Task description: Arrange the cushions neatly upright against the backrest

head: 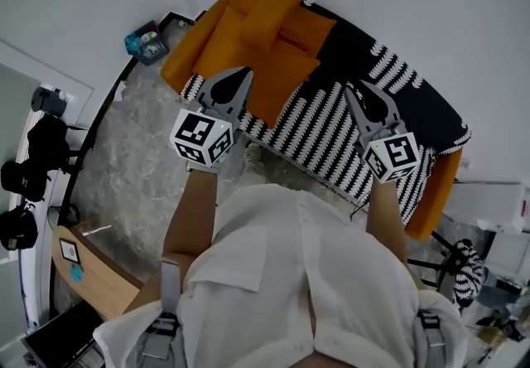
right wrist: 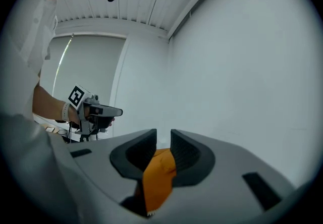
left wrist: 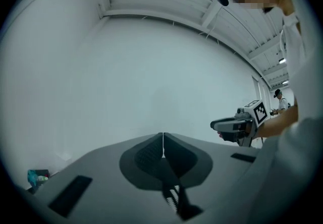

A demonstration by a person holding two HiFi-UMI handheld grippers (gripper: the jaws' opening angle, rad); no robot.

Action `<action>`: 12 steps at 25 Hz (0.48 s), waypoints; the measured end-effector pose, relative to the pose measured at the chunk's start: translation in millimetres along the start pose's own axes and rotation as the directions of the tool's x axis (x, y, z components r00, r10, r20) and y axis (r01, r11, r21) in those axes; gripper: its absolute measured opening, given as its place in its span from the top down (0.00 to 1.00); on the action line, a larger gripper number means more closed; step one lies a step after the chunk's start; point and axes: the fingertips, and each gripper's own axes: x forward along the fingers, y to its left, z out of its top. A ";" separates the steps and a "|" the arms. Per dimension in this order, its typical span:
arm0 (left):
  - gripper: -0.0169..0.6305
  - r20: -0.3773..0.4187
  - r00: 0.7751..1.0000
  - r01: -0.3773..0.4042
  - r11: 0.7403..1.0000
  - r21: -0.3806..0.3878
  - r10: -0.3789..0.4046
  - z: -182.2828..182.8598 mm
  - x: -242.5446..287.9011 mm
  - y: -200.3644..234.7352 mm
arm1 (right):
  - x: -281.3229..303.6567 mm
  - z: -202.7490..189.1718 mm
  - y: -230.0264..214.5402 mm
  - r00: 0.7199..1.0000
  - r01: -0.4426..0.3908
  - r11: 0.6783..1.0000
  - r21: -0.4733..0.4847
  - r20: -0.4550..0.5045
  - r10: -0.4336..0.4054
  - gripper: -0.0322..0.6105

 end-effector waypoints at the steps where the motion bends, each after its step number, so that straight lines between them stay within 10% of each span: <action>1: 0.95 -0.003 1.000 0.001 1.000 0.000 -0.001 0.4 10.1 15.5 | 16.4 -2.0 -6.4 1.000 0.003 1.000 0.009 -0.006 -0.003 0.80; 12: 0.93 -0.092 0.992 0.083 0.997 -0.001 -0.082 -17.5 100.5 154.1 | 181.0 -34.3 -42.7 0.997 0.025 0.993 0.111 -0.072 -0.017 0.76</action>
